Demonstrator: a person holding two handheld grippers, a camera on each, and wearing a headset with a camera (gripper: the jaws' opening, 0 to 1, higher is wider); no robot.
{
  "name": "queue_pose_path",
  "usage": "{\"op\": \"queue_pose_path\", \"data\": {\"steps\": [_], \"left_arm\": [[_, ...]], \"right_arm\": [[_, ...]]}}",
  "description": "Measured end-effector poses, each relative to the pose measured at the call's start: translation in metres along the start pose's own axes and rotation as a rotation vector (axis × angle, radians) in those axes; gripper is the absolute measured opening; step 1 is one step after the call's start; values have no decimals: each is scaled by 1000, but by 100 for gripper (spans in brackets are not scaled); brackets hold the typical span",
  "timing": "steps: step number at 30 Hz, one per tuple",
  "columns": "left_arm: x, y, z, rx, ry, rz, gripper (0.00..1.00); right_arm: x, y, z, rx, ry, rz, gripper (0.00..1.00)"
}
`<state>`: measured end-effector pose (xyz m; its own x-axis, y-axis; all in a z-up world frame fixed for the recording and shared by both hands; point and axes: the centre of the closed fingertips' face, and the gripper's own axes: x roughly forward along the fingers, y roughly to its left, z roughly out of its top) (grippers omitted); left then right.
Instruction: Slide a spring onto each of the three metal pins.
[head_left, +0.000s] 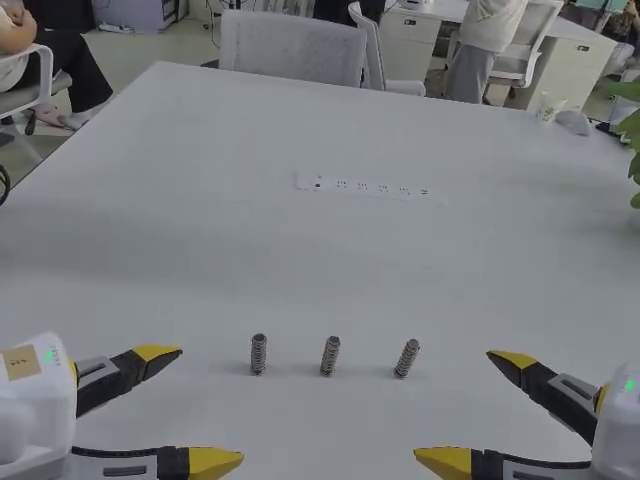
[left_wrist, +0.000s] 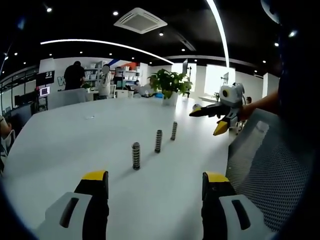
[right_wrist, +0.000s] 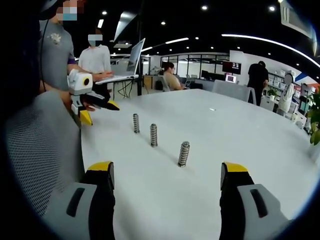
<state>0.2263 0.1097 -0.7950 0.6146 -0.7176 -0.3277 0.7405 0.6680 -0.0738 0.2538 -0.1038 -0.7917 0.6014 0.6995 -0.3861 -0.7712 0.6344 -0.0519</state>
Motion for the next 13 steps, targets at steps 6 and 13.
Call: {"op": "queue_pose_path", "data": {"steps": [6,13], "left_arm": [[1,0,0,0,3,1,73],[3,-2,1,3,3,-4,73]], "right_arm": [[0,0,1,-4,0,-1,88],[-1,0,-1,0,3,-2,88]]}}
